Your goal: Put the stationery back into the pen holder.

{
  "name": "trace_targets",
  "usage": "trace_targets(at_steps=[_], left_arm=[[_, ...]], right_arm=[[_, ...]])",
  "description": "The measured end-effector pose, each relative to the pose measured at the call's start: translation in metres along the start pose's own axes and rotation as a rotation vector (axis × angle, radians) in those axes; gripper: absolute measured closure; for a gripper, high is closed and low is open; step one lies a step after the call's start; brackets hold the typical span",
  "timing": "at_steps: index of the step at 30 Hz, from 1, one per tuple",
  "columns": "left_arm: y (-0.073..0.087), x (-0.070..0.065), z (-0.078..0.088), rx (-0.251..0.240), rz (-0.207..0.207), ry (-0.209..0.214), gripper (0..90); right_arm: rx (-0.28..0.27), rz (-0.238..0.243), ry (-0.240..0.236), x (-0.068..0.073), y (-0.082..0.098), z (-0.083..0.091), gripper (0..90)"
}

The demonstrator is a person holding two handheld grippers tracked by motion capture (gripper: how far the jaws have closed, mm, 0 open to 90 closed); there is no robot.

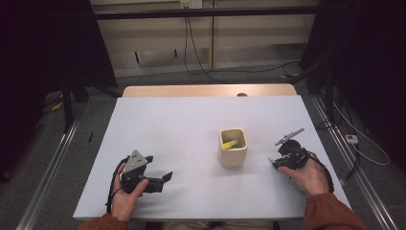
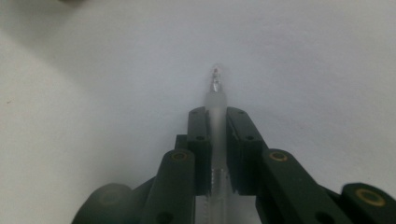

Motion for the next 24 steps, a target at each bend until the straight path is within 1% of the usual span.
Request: trace_targets(at_steps=[3,4,6,8,12,14,18,21,22,24], left_arm=[[0.0,0.001,0.0,0.002,-0.002,-0.008,6.5],[0.0,0.002,0.001,0.003,0.004,-0.019,6.5],[0.0,0.004,0.002,-0.005,0.006,-0.02,6.5],[0.0,0.004,0.002,-0.008,0.021,-0.023,6.5],[0.001,0.003,0.002,-0.005,0.021,-0.018,6.5],[0.001,0.003,0.002,-0.002,0.018,-0.018,6.5],[0.001,0.003,0.002,-0.004,0.021,-0.016,6.5],[0.001,0.003,0.002,-0.005,0.021,-0.016,6.5],[0.001,0.003,0.002,-0.005,0.021,-0.015,6.6],[0.001,0.003,0.002,-0.005,0.02,-0.015,6.5]], right_arm=[[-0.007,-0.018,-0.003,0.0,0.0,0.0,81.2],[-0.011,-0.023,-0.007,-0.001,0.0,0.0,81.3],[-0.018,-0.034,-0.009,-0.001,0.001,0.001,81.3],[-0.023,-0.032,-0.008,-0.001,0.001,0.001,81.3],[-0.035,-0.033,-0.01,-0.001,0.0,0.001,81.3],[-0.042,-0.033,-0.023,0.0,0.0,0.002,81.3],[-0.065,-0.025,-0.036,0.003,-0.002,0.005,81.3],[-0.105,-0.027,-0.048,0.004,-0.005,0.009,81.3],[-0.12,-0.021,-0.05,0.004,-0.005,0.011,81.4],[-0.134,-0.022,-0.055,0.004,-0.006,0.013,81.4]])
Point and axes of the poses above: each handheld gripper's, and its own axes: z roughly backward along the jaws, y roughly out of its underside, x roughly to its left, the point moved 6 cm from there along -z, roughly forward along the jaws, and after that the axes turned 1 degree about y, right-handed, at the moved point
